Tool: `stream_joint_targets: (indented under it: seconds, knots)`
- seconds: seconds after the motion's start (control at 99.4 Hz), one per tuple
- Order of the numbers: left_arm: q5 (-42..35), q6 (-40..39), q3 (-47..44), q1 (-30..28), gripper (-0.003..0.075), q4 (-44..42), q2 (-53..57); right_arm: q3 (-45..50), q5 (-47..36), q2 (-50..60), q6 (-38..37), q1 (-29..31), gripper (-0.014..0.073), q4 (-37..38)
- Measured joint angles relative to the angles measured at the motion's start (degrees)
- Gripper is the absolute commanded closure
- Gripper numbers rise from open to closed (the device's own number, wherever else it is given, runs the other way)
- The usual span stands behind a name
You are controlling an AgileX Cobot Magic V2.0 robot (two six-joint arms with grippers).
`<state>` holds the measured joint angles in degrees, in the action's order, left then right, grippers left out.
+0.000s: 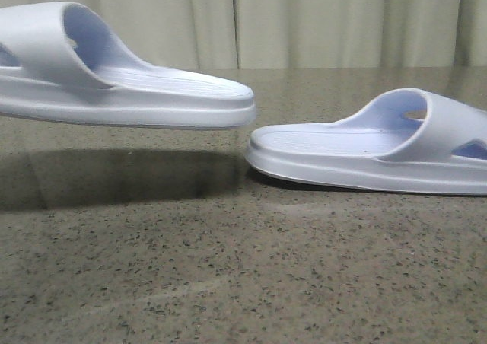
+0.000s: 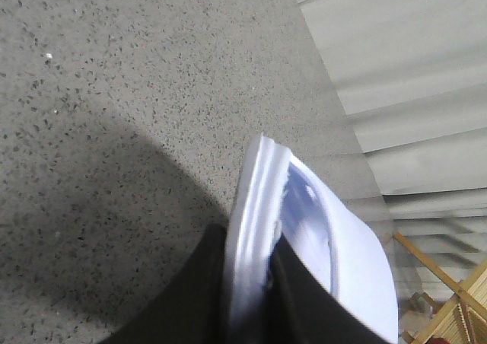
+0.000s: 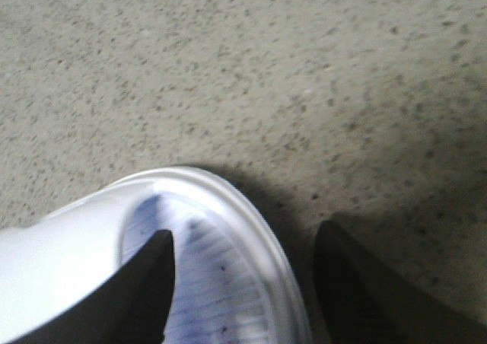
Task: Insert blue slippers together front up
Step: 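Grasp the other slipper's heel rim with the right gripper and lift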
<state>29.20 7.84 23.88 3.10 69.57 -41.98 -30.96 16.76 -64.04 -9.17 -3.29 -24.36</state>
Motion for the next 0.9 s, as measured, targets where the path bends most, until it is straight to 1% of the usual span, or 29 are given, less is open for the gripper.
stream_joint_targets:
  seconds: [0.201,0.251,0.322,0.483,0.614,0.764,0.895]
  knots:
    - [0.0,0.0,0.0,0.0,0.0704,0.0,0.0,0.0,-0.1,-0.1,0.0,-1.9,0.0248,-0.6]
    - [0.0,0.0,0.0,0.0,0.0704,0.0,0.0,0.0,-0.1,-0.1,0.0,-2.0,0.0274,-0.7]
    - [0.0,0.0,0.0,0.0,0.0704,0.0,0.0,0.0,-0.1,-0.1,0.0,-2.0,0.0349,-0.7]
    - [0.0,0.0,0.0,0.0,0.0704,0.0,0.0,0.0,0.6,-0.3,0.0,-2.1,0.0573,-0.9]
    - [0.1,0.0,0.0,0.0,0.0704,0.0,0.0,0.0,0.7,-0.4,-0.1,-2.2,0.0697,-1.2]
    - [0.2,0.0,0.0,0.0,0.0704,0.0,0.0,0.0,-0.8,-0.4,-0.1,-2.3,0.0701,-1.5]
    - [0.3,0.0,0.0,0.0,0.0704,0.0,0.0,0.1,-4.8,-0.4,-0.1,-2.3,0.0701,-1.8]
